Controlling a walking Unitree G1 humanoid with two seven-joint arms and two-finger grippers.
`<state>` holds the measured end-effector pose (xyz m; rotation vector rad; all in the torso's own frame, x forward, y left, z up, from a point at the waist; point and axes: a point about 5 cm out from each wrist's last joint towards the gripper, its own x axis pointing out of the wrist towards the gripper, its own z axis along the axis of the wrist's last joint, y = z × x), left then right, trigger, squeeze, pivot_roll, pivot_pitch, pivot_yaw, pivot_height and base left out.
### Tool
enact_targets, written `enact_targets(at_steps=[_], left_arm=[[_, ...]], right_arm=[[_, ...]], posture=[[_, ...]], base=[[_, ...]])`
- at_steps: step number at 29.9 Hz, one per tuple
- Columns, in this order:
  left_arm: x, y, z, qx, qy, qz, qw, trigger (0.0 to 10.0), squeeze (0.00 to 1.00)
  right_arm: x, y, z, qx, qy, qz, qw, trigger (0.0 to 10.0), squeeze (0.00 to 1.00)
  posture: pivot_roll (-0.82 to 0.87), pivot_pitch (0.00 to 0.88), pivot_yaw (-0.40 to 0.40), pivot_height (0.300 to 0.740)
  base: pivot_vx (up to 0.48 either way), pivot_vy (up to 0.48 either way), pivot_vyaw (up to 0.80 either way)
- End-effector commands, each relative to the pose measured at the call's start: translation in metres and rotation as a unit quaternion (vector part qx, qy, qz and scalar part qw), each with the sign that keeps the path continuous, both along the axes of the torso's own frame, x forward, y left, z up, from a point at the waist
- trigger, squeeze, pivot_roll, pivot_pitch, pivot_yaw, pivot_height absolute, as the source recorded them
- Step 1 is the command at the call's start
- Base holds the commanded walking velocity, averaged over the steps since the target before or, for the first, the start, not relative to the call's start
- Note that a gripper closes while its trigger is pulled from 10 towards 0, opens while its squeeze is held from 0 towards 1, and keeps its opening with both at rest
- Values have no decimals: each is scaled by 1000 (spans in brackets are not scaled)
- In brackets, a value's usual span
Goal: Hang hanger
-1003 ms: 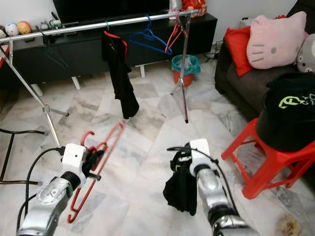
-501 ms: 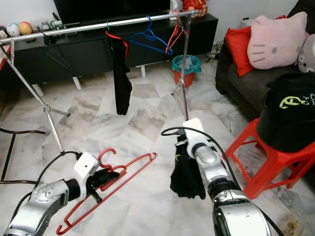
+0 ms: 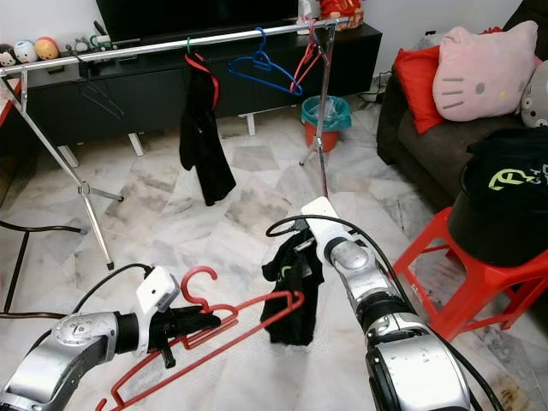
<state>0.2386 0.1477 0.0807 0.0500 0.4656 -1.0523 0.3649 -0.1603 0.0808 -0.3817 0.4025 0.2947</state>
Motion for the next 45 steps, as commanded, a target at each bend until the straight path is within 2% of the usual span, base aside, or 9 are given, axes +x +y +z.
enact_targets(at_steps=[1, 3, 13, 15, 20, 25, 33, 41, 45], left_arm=[[-1, -4, 5, -14, -3, -9, 1000, 10000, 0], [-2, -7, 5, -13, 0, -12, 1000, 10000, 0], [-1, -12, 4, -23, 0, -2, 1000, 10000, 0], [-2, -14, 6, -29, 2, -6, 1000, 10000, 0], [-5, -15, 5, -26, 5, -9, 1000, 10000, 0], [6, -10, 4, -6, -29, 40, 999, 10000, 0], [28, 4, 5, 33, -80, 140, 986, 10000, 0], [29, 3, 6, 23, -84, 139, 986, 10000, 0], [18, -8, 11, -39, -51, 93, 994, 10000, 0]], right_arm=[[7, 4, 12, 7, -18, -4, 1000, 10000, 0], [10, 13, 17, 38, -27, -3, 999, 10000, 0], [7, 23, 13, 40, -17, 14, 999, 10000, 0], [5, 28, 9, 57, -1, 34, 998, 10000, 0], [-2, 39, 2, 45, 26, 106, 993, 10000, 0], [-1, 39, 5, 58, 22, 93, 994, 10000, 0], [-1, 34, 5, 58, 22, 93, 994, 10000, 0], [-2, 34, 4, 56, 21, 93, 994, 10000, 0], [-3, 33, 2, 46, 22, 88, 995, 10000, 0]], posture=[[-10, 1, 17, 740], [-10, 0, 16, 740], [-12, 0, 16, 740], [-12, 2, 13, 740], [-15, 8, 16, 740], [-12, 17, 16, 740], [-11, 23, 17, 740], [-12, 22, 16, 740], [-10, 17, 14, 740]], base=[[0, 0, 0], [0, 0, 0], [0, 0, 0], [0, 0, 0], [0, 0, 0], [0, 0, 0], [0, 0, 0], [0, 0, 0], [0, 0, 0]])
